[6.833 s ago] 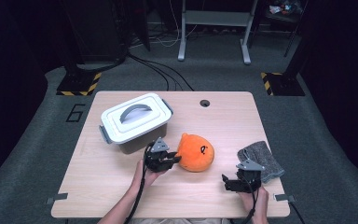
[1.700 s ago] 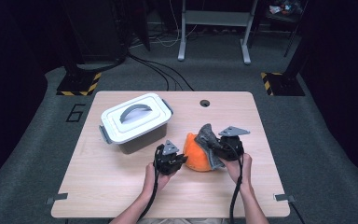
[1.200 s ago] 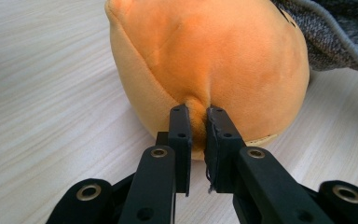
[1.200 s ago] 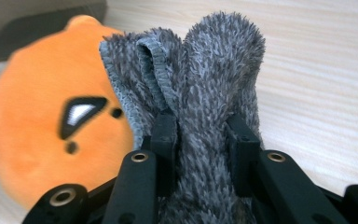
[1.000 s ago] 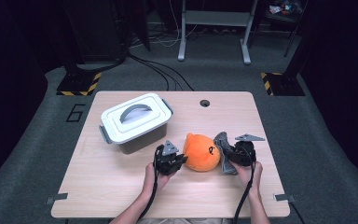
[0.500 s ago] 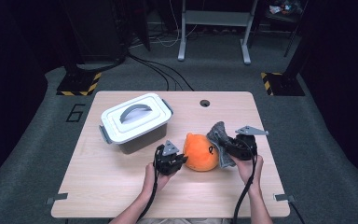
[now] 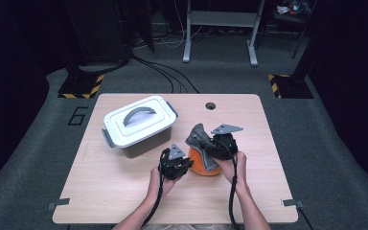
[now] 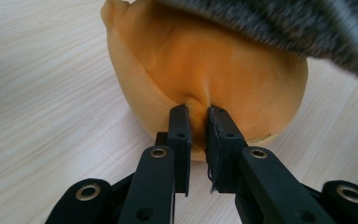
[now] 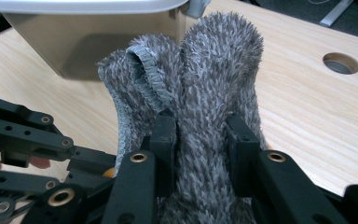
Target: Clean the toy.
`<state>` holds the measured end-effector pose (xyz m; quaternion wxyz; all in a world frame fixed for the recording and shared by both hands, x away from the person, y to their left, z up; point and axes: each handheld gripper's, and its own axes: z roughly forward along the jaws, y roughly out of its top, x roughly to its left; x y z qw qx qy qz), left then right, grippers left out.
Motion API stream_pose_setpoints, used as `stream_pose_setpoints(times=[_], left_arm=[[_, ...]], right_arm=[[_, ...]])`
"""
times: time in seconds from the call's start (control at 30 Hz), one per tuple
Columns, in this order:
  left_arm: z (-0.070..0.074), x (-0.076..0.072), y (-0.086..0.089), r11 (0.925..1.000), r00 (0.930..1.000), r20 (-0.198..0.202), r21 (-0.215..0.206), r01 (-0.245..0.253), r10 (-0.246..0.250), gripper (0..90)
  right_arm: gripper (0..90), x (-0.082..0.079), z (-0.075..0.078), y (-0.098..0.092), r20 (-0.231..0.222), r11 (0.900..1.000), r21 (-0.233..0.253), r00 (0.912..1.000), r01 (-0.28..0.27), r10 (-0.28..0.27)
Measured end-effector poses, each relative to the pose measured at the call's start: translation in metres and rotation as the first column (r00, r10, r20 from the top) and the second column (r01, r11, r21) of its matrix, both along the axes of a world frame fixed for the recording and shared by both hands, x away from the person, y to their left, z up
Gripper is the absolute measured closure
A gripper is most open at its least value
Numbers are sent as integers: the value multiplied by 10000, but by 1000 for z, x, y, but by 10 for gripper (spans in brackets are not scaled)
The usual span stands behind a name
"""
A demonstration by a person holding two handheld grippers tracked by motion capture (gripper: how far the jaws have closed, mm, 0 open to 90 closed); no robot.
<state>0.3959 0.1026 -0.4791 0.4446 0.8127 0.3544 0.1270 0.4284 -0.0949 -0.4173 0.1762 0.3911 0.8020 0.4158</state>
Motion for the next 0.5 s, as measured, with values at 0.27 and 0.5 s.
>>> stream_pose_setpoints(times=[0.27,0.5], left_arm=[[-1,0,0,10000,10000,-13,12,-43,43,806],[-1,-1,-1,9999,9999,-71,-73,-109,109,808]], right_arm=[[686,3,-8,5,-63,9998,-157,9999,-131,130],[686,-1,-8,-4,48,9999,-148,10000,52,-52]])
